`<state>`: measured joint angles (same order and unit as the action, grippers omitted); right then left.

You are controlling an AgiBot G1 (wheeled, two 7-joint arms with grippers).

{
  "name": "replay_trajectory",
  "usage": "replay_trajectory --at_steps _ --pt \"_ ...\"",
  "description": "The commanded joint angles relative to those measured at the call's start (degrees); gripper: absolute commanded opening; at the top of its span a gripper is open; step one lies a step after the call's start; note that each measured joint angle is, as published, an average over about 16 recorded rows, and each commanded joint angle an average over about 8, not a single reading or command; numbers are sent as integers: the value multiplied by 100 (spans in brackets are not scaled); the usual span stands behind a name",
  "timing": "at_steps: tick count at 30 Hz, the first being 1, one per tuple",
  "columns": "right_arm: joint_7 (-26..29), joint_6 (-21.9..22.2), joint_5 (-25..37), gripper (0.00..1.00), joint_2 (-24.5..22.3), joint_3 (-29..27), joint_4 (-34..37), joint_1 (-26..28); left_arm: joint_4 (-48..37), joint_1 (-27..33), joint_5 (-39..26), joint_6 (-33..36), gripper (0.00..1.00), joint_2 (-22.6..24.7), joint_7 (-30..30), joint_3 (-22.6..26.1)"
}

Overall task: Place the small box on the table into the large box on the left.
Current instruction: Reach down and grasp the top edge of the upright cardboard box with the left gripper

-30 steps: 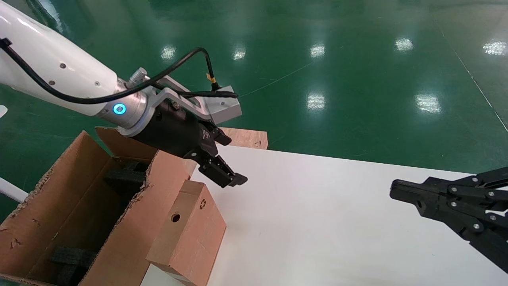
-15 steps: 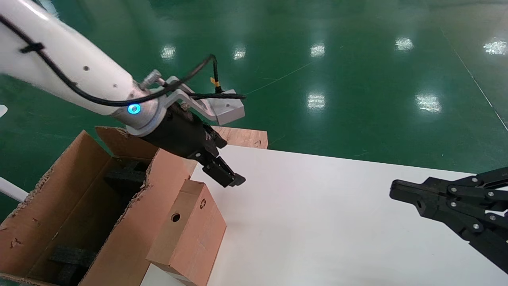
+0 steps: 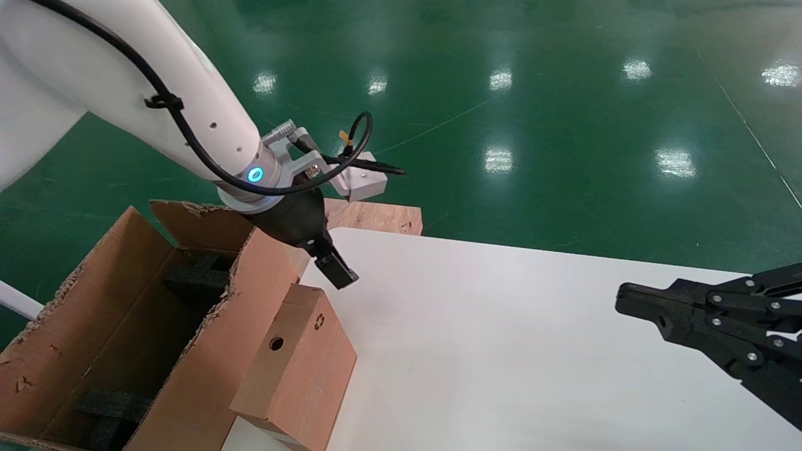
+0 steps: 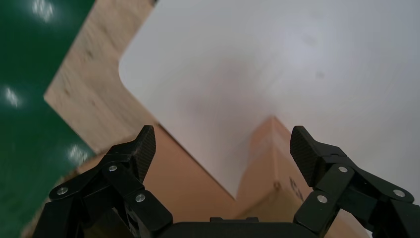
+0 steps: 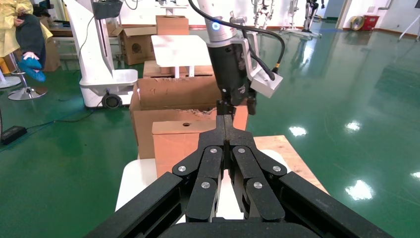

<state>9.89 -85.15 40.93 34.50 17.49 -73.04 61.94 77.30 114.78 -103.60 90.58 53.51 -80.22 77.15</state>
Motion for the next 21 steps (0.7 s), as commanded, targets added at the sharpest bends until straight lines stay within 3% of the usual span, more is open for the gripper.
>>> replay_trajectory --at_steps 1,10,21 --pt "0 0 0 0 0 0 0 0 -1 130 21 28 100 59 -163 251" --pt "-1 1 -2 0 -1 3 0 1 12 743 876 -20 100 132 -570 1505" --pt "-2 2 -3 0 -2 5 0 1 15 1061 1687 -117 100 100 -563 2406"
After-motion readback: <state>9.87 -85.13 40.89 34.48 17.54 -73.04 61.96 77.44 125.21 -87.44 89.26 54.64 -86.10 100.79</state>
